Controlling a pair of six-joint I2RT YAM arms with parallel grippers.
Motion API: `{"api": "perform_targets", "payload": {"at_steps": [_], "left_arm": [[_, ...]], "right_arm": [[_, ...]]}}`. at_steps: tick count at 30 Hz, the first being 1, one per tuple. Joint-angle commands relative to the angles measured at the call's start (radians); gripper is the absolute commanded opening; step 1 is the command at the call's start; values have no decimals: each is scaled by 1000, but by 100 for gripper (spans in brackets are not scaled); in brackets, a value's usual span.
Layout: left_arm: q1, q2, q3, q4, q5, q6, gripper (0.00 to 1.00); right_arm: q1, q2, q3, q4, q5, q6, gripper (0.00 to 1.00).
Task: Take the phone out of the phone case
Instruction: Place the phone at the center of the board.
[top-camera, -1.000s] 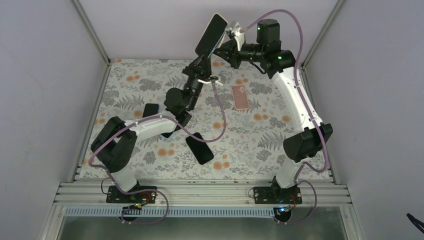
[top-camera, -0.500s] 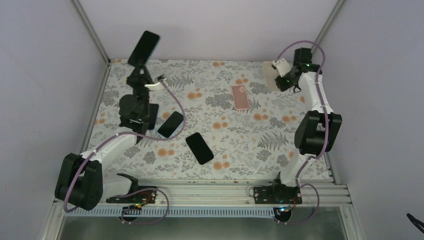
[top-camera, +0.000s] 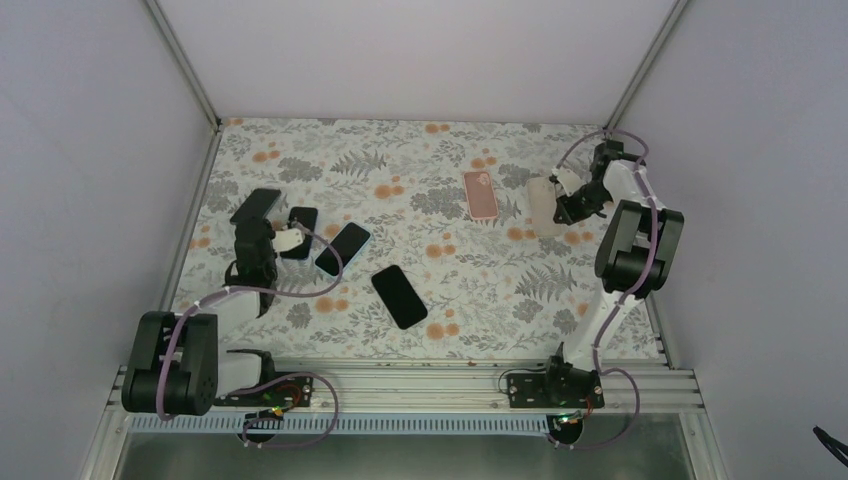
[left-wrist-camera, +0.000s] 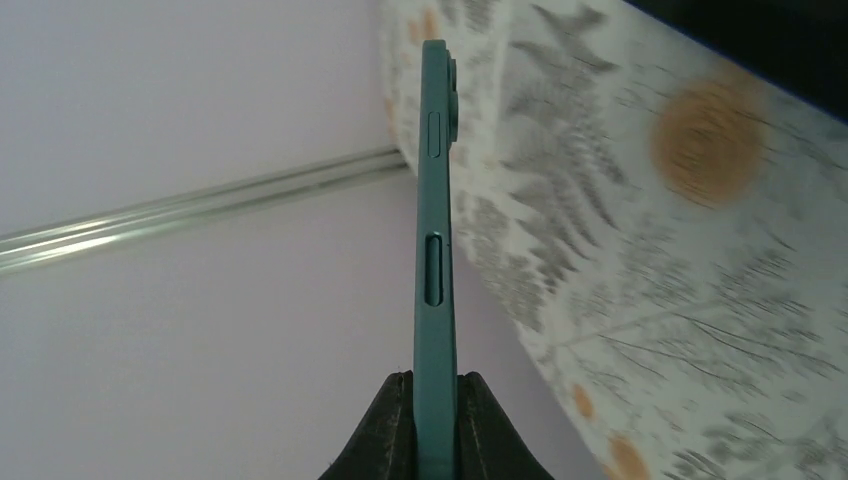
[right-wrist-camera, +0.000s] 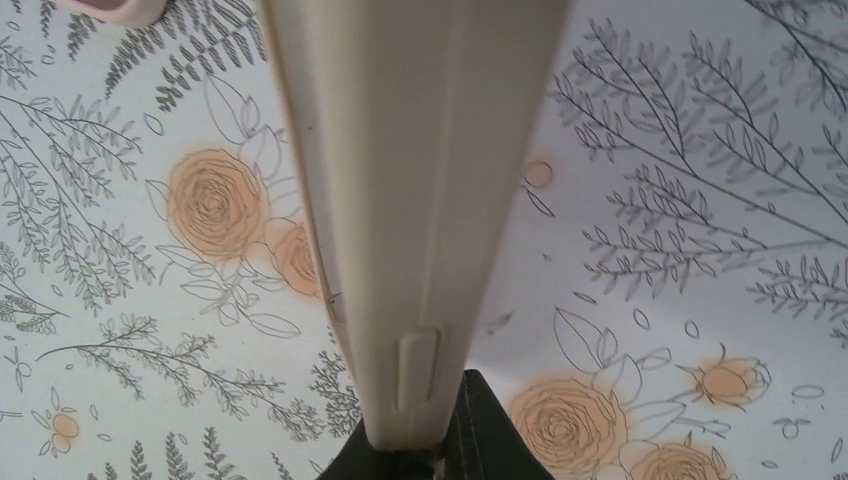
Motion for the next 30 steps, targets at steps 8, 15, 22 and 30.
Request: {"api": "perform_targets", "payload": {"at_steps": [8,15,22,30], "left_arm": [[35,61,69,-407,76,-131,2],[36,40,225,-923,246,-204,99],[36,-29,435,-1334,319,-250,100],[35,-10,979,-1652,797,-434,100]], "right_arm": [[-97,87,-6,-35,1,-50,17],[-100,-28,-71,-1,67,-77,89],[54,-328,-180,15,196,-79,100],[603,-465,-261,-100,-82,94,100]]}}
